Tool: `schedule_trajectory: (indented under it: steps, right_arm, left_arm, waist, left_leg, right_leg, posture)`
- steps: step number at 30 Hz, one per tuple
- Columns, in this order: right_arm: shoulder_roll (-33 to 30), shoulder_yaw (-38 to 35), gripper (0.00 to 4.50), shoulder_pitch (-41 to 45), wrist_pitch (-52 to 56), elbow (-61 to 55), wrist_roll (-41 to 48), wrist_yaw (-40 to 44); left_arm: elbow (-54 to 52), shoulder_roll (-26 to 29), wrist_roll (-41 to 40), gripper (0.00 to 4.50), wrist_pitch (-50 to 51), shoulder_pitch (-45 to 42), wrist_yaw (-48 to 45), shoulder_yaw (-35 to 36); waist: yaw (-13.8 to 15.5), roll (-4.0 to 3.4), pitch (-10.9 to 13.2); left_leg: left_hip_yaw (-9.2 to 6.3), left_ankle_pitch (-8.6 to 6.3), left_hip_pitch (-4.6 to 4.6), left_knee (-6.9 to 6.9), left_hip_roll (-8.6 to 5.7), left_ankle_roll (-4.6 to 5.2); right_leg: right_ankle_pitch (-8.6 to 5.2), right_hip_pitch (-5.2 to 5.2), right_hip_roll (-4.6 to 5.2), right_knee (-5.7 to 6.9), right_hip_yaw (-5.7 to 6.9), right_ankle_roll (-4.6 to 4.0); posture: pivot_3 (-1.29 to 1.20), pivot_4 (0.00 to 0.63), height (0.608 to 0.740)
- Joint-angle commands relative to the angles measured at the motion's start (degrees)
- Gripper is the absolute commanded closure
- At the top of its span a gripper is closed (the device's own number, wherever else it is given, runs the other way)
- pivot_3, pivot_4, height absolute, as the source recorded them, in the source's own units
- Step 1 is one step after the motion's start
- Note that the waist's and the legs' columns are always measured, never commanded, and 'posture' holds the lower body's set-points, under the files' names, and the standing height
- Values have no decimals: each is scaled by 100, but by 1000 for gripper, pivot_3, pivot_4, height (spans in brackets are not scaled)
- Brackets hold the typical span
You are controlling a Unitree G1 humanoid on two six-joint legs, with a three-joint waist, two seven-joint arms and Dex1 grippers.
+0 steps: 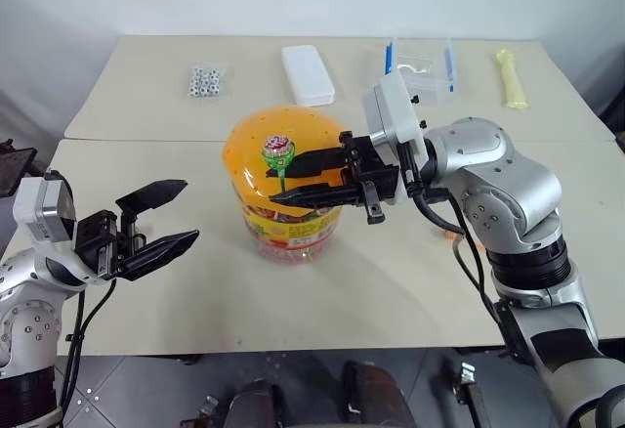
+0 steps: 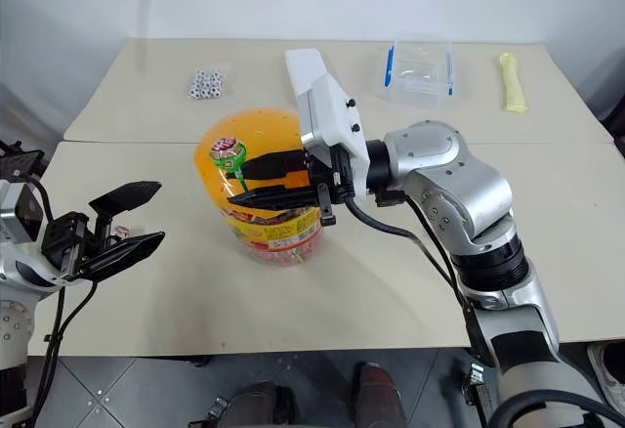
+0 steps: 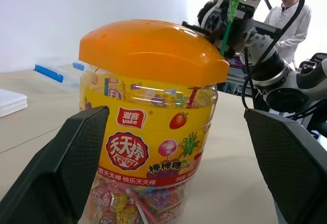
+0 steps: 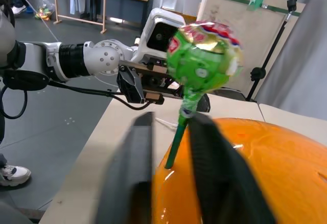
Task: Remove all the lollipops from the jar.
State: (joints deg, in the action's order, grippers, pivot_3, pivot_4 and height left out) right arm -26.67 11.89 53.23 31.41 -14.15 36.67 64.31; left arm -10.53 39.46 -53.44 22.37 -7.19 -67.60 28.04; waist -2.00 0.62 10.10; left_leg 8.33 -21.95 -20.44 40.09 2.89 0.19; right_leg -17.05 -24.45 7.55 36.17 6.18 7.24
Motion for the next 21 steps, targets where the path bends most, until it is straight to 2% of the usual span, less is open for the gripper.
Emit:
schedule_trajectory:
  steps: [1,4,7,12,17,19,21]
  right_arm:
    - [205,-290,4493,-65,21,49,342,43]
    - [396,-604,4493,-98,37,165,732,119]
    - [574,-1173,4493,32,419,297,1464,-205]
    - [233,-1939,4493,135,923,462,2031,-642]
    - [-1357,-2465,4493,-379,1352,721,1693,-479]
    - [-2083,-2384,4493,-838,1104,873,1125,-193]
    - [-2539,-2325,4493,-1241,800,934,661,-43]
  left_arm:
    - [-91,-46,-154,0,-102,-245,60,88]
    - [-152,-158,-501,0,58,-483,362,238]
    - [-324,-170,-703,0,167,-585,517,265]
    - [-648,60,-575,0,253,-365,242,87]
    - [-686,459,-116,0,59,-127,-214,-56]
    - [-493,511,315,0,-352,-167,-335,-107]
    - [-373,582,612,0,-612,-137,-522,-185]
  waist:
    - [-1,0,0]
    - [2,0,0]
    - [1,0,0]
    - [1,0,0]
    - [72,1,0]
    - [61,1,0]
    - [55,2,0]
  left_leg:
    - [0,0,0,0,0,0]
    - [-1,0,-1,0,0,0]
    - [-4,0,-2,-2,0,0]
    - [-6,0,-3,-4,-1,0]
    - [-9,-1,-12,-4,-4,1]
    - [-4,-1,-14,-7,-5,1]
    - [2,-1,-14,-9,-5,1]
  right_leg:
    - [0,0,0,0,0,0]
    - [0,-1,0,0,0,0]
    - [0,-1,1,1,2,0]
    - [0,-1,2,0,4,0]
    - [0,0,3,-15,5,1]
    - [0,0,2,-22,4,1]
    - [0,-1,2,-28,3,1]
  posture:
    - [0,150,740]
    - [0,150,740]
    - [0,150,740]
    - [0,150,740]
    - [0,150,740]
    - [0,150,740]
    - [0,150,740]
